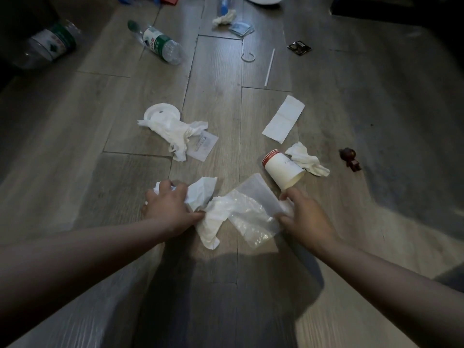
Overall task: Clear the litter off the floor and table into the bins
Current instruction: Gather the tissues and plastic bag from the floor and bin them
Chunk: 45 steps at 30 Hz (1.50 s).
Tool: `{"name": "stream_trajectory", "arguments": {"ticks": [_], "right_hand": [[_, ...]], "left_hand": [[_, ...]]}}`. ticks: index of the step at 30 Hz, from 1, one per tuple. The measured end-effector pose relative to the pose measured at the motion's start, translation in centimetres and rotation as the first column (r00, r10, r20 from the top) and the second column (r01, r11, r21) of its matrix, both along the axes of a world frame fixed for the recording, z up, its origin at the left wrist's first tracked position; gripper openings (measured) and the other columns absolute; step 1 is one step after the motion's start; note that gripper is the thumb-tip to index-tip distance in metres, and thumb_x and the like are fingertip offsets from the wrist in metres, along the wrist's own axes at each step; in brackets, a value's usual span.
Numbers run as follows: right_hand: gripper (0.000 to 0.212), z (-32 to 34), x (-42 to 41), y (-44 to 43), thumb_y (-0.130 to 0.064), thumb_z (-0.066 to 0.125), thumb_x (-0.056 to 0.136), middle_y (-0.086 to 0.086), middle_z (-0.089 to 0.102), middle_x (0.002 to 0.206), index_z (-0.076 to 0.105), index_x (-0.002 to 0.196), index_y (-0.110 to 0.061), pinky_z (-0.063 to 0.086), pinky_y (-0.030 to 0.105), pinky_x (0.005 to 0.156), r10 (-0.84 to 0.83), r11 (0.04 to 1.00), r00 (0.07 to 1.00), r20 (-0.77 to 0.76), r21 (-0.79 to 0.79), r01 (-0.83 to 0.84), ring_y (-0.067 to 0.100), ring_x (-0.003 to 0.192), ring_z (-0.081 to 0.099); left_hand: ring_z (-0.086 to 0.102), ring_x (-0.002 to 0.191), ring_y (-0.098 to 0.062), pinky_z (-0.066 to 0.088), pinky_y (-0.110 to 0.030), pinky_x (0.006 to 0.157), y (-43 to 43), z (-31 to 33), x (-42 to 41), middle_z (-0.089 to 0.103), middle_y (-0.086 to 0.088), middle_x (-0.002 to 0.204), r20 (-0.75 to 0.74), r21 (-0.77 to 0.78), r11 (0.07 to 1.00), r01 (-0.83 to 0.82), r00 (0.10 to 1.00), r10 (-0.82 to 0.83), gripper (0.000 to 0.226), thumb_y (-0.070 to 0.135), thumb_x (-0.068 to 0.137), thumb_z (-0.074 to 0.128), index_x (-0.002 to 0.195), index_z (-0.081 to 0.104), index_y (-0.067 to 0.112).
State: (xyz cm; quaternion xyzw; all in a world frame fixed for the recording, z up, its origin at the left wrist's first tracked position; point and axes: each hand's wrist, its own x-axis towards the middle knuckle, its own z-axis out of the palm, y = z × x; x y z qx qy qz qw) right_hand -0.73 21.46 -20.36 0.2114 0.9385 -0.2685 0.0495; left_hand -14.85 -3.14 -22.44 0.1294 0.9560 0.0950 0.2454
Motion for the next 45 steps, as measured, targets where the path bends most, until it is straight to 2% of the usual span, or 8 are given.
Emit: {"name": "stream_trajectory", "arguments": {"ticks": [9,15,18,20,29,34,39,45], "right_hand": [[0.034,2.7,-4.0,3.4,-0.023,0.071,0.079,0.0,0.052,0.11,0.055,0.109,-0.021,0.037,0.028,0.07,-0.116,0.991,0.977,-0.177,0.049,0.127,0.016,0.094,0.052],[0.086,2.0,-6.9,5.0,-0.045,0.077,0.072,0.011,0.034,0.139,0.035,0.142,-0.018,0.042,0.04,0.097,-0.301,0.954,0.953,0.028,0.0,0.301,0.033,0.127,0.039],[0.094,1.0,-8.2,5.1,-0.051,0.076,0.069,0.01,0.035,0.142,0.03,0.145,-0.02,0.04,0.043,0.101,-0.343,0.936,0.935,0.089,-0.059,0.348,0.033,0.131,0.035],[0.095,0.3,-8.8,5.3,-0.051,0.076,0.067,0.01,0.037,0.142,0.03,0.144,-0.019,0.043,0.049,0.101,-0.346,0.932,0.93,0.122,-0.074,0.356,0.032,0.13,0.038],[0.096,-0.2,-9.2,6.5,-0.054,0.078,0.057,0.006,0.053,0.129,0.039,0.139,-0.023,0.05,0.051,0.091,-0.311,0.944,0.937,0.16,-0.064,0.325,0.03,0.116,0.052],[0.085,-0.1,-8.9,5.9,-0.053,0.077,0.063,0.006,0.052,0.125,0.044,0.134,-0.018,0.054,0.042,0.078,-0.298,0.947,0.949,0.106,-0.095,0.308,0.027,0.106,0.055],[0.079,0.5,-8.0,4.6,-0.057,0.075,0.064,-0.002,0.054,0.113,0.048,0.13,-0.023,0.044,0.028,0.062,-0.288,0.941,0.955,0.066,-0.166,0.295,0.019,0.095,0.054],[0.074,1.9,-6.8,3.4,-0.051,0.075,0.067,-0.002,0.055,0.114,0.048,0.129,-0.023,0.052,0.035,0.071,-0.262,0.943,0.964,0.04,-0.201,0.264,0.019,0.098,0.055]], "left_hand": [[0.03,0.13,-0.036,0.039,-0.051,0.103,0.0,0.2,-0.5,0.027,-0.006,0.144,0.038,-0.018,1.0,0.023,0.999,-0.022,0.082,0.065,0.071,0.066,0.136,0.034,0.027],[0.03,0.13,-0.036,0.039,-0.051,0.103,0.0,0.1,-0.7,0.027,-0.006,0.144,0.045,-0.013,1.0,0.021,0.999,-0.02,0.083,0.066,0.07,0.066,0.135,0.033,0.027],[0.03,0.129,-0.036,0.038,-0.051,0.103,0.1,0.0,-0.6,0.027,-0.005,0.143,0.037,-0.013,1.0,0.01,0.999,-0.01,0.08,0.065,0.07,0.065,0.134,0.034,0.028],[0.029,0.13,-0.036,0.038,-0.052,0.103,0.1,0.0,-0.6,0.026,-0.004,0.144,0.036,-0.003,1.0,0.0,0.999,0.0,0.078,0.065,0.071,0.065,0.133,0.035,0.029],[0.024,0.131,-0.036,0.04,-0.053,0.101,0.2,-0.2,-0.7,0.026,-0.002,0.142,0.04,0.015,0.999,-0.031,0.999,0.03,0.072,0.065,0.07,0.065,0.128,0.037,0.034],[0.024,0.13,-0.036,0.039,-0.053,0.102,0.1,-0.3,-0.7,0.026,-0.002,0.143,0.034,0.014,1.0,-0.02,0.999,0.019,0.07,0.064,0.07,0.066,0.127,0.039,0.033],[0.027,0.13,-0.035,0.038,-0.051,0.103,-0.3,-0.1,-0.8,0.029,-0.002,0.142,0.014,0.001,1.0,0.014,1.0,-0.014,0.074,0.064,0.07,0.065,0.131,0.037,0.031],[0.035,0.128,-0.032,0.044,-0.04,0.097,-1.2,1.1,-1.1,0.032,-0.004,0.143,0.049,0.055,0.998,0.024,0.998,-0.027,0.086,0.063,0.071,0.068,0.141,0.034,0.025]]}}
